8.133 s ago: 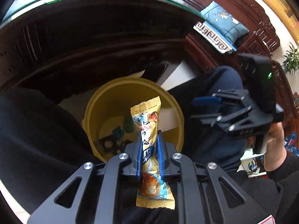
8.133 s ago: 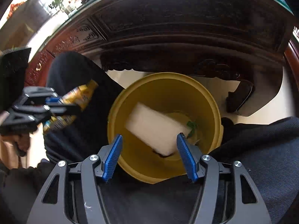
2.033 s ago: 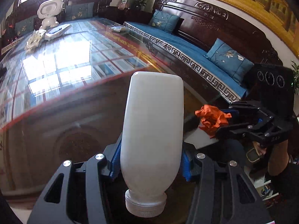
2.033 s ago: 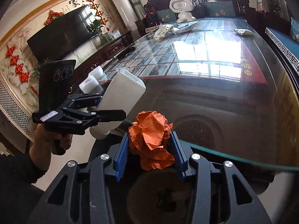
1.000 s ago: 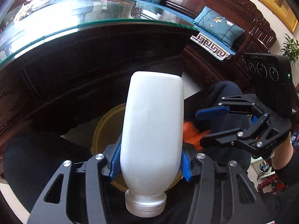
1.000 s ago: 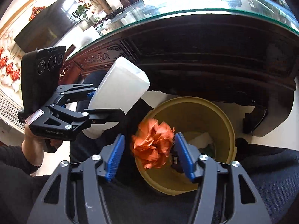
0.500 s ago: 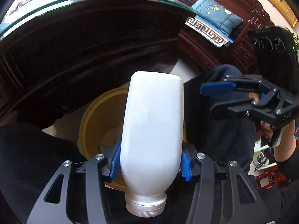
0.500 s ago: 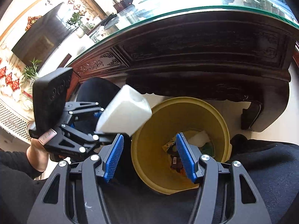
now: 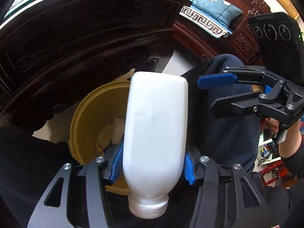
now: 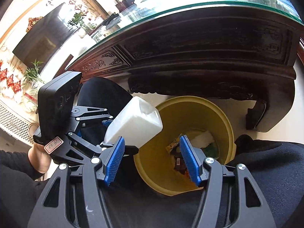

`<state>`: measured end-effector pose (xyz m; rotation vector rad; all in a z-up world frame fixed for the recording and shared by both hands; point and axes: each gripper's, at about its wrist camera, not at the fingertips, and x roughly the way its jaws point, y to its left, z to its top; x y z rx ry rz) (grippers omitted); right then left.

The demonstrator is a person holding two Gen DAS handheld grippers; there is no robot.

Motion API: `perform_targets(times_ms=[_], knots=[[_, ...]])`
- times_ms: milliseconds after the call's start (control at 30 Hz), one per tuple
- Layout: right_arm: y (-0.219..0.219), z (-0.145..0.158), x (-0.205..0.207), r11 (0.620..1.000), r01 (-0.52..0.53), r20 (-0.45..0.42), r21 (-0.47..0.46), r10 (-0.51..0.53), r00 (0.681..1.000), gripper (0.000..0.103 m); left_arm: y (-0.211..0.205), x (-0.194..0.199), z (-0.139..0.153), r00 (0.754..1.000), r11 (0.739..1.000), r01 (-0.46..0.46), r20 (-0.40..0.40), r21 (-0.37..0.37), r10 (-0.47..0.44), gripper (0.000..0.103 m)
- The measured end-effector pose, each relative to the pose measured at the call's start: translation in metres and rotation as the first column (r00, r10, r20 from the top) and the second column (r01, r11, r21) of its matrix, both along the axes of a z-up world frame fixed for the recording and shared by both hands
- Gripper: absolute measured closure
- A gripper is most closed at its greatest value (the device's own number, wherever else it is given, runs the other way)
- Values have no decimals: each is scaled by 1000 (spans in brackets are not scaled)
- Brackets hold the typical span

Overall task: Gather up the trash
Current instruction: 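Open the right tool to drop the paper while the left tool releases the bottle, then raise both open tools from the bin back over the table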

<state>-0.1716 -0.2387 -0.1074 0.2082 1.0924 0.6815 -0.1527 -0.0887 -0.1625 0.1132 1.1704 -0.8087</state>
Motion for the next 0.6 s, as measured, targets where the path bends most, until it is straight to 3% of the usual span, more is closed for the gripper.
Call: perform_targets(times_ms=[133,600], knots=[[-1,0,0,1000,0,3,5,0,1000,44,0,-2,2,1000,1000,5,8,4,-5,37],[-6,-1,-2,1000,4,10,25,-4,1000,44,1,-4,12,999,1000,-1,42,-7,1,37]])
